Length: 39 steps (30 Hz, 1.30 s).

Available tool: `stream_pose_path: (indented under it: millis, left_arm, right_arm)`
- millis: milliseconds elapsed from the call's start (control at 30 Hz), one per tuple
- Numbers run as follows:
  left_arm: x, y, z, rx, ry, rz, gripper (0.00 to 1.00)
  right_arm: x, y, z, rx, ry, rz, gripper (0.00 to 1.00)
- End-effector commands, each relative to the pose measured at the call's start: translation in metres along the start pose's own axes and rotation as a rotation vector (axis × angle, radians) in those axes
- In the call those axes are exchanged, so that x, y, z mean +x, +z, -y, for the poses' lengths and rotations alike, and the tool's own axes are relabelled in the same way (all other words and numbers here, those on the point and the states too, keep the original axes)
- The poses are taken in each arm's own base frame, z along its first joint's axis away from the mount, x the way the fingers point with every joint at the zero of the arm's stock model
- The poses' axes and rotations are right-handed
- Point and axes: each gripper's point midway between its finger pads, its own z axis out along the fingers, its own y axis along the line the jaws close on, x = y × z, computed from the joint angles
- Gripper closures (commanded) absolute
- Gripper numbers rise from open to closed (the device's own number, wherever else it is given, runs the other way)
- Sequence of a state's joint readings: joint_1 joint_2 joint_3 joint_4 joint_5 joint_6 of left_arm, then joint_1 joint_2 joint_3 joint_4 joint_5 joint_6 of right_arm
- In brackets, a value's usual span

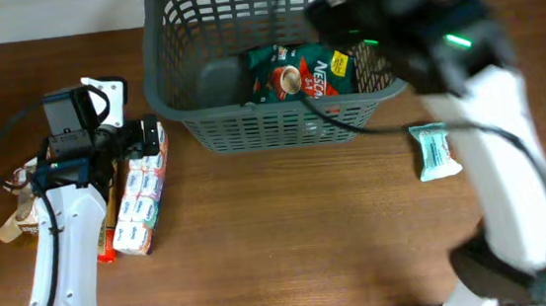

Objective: Pack container
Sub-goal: 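Lift the Nescafe bag with the right gripper and drop it into the basket, then move the right gripper to the clear rice bag and grasp it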

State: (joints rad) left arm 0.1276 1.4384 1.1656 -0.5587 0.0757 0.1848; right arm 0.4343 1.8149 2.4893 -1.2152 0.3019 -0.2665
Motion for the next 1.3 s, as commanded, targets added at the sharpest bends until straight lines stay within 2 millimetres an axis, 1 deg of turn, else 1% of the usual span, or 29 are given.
stream_pose_path:
  millis: [0, 133, 200, 267, 333, 400, 433, 533, 567, 633, 700, 800, 933, 1033, 1133, 1267]
  left_arm:
    - [-0.006, -0.002, 0.000, 0.009, -0.015, 0.014, 0.01]
    - [-0.006, -0.002, 0.000, 0.009, -0.015, 0.014, 0.01]
    - [-0.006, -0.002, 0.000, 0.009, -0.015, 0.014, 0.01]
    - [-0.006, -0.002, 0.000, 0.009, -0.015, 0.014, 0.01]
    - [-0.006, -0.002, 0.000, 0.009, -0.015, 0.014, 0.01]
    - [-0.006, -0.002, 0.000, 0.009, -0.015, 0.014, 0.01]
    - [-0.006, -0.002, 0.000, 0.009, -0.015, 0.014, 0.01]
    - [-0.006, -0.002, 0.000, 0.009, -0.015, 0.014, 0.01]
    - [-0.006, -0.002, 0.000, 0.009, -0.015, 0.014, 0.01]
    - [-0.006, -0.002, 0.000, 0.009, -0.015, 0.014, 0.01]
    - [-0.006, -0.002, 0.000, 0.009, -0.015, 0.014, 0.01]
    - [-0.006, -0.002, 0.000, 0.009, -0.015, 0.014, 0.01]
    - [-0.006, -0.002, 0.000, 0.009, -0.015, 0.014, 0.01]
    - [-0.006, -0.002, 0.000, 0.009, -0.015, 0.014, 0.01]
    - [-0.006, -0.002, 0.000, 0.009, -0.015, 0.014, 0.01]
    - [-0.006, -0.002, 0.000, 0.009, -0.015, 0.014, 0.01]
  right_arm:
    - [0.022, -0.036, 0.073, 0.197, 0.149, -0.030, 0.22]
    - [0.069, -0.048, 0.133, 0.318, 0.280, -0.104, 0.22]
    - [0.100, -0.049, 0.156, 0.371, 0.325, -0.147, 0.22]
    - [0.143, -0.046, 0.175, 0.424, 0.374, -0.205, 0.21]
    - [0.194, -0.042, 0.187, 0.482, 0.420, -0.266, 0.20]
    - [0.247, -0.037, 0.191, 0.528, 0.429, -0.335, 0.20]
    - [0.278, -0.034, 0.190, 0.546, 0.429, -0.377, 0.19]
    - [0.344, -0.025, 0.177, 0.569, 0.456, -0.459, 0.20]
    - [0.363, -0.022, 0.170, 0.569, 0.464, -0.486, 0.20]
    - [0.394, -0.015, 0.155, 0.556, 0.474, -0.535, 0.20]
    - [0.416, -0.008, 0.141, 0.533, 0.472, -0.578, 0.21]
    - [0.438, -0.003, 0.126, 0.504, 0.463, -0.626, 0.24]
    - [0.459, 0.001, 0.116, 0.481, 0.433, -0.701, 0.25]
    - [0.487, 0.003, 0.107, 0.440, 0.463, -0.804, 0.28]
    - [0.505, 0.009, 0.093, 0.373, 0.491, -0.867, 0.28]
    - [0.523, 0.013, 0.083, 0.335, 0.488, -0.949, 0.28]
